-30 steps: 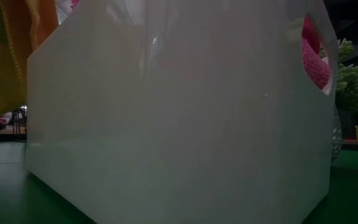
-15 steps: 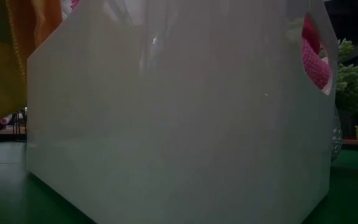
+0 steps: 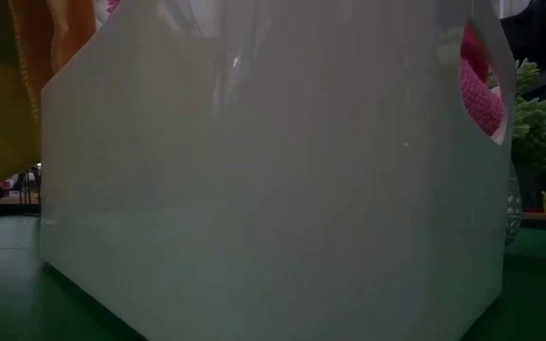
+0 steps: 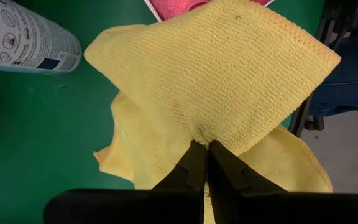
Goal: Sort microfiber towel by color & place in baskets
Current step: Put the yellow microfiber cloth into the rectangular wire basket
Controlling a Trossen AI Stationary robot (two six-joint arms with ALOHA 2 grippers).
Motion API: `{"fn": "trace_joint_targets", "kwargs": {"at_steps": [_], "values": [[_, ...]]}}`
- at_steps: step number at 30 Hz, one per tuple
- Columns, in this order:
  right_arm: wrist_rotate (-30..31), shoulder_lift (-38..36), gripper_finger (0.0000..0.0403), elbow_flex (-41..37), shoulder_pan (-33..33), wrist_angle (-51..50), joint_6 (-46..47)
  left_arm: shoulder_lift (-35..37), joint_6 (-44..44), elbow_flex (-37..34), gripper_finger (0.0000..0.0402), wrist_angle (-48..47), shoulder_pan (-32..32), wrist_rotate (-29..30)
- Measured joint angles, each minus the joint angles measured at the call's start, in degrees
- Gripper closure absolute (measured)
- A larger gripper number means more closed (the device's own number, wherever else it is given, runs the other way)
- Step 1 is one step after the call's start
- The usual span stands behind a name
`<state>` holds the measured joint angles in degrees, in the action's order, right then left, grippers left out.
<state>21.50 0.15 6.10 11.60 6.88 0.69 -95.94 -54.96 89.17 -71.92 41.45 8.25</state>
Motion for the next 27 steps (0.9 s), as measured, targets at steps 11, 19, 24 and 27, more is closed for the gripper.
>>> {"fn": "trace_joint_targets", "kwargs": {"at_steps": [11, 19, 24, 27], "values": [[0.6, 0.0, 0.0235, -5.4, 0.0, 3.6, 0.5, 0.0, -1.5, 5.4, 0.0401, 0.5, 0.0, -3.2], [0.6, 0.0, 0.0235, -5.7, 0.0, 0.6, 1.6, 0.1, -1.4, 19.2, 0.0401, -3.0, -0.1, 3.9], [1.0, 0.1, 0.0235, -5.7, 0.0, -2.8, 2.3, 0.1, 3.8, 27.9, 0.0401, -3.7, -0.1, 10.6], [1.2, 0.1, 0.0235, -5.7, 0.0, -2.8, 2.0, 0.1, 8.3, 33.0, 0.0401, -3.7, -0.1, 14.8]]}}
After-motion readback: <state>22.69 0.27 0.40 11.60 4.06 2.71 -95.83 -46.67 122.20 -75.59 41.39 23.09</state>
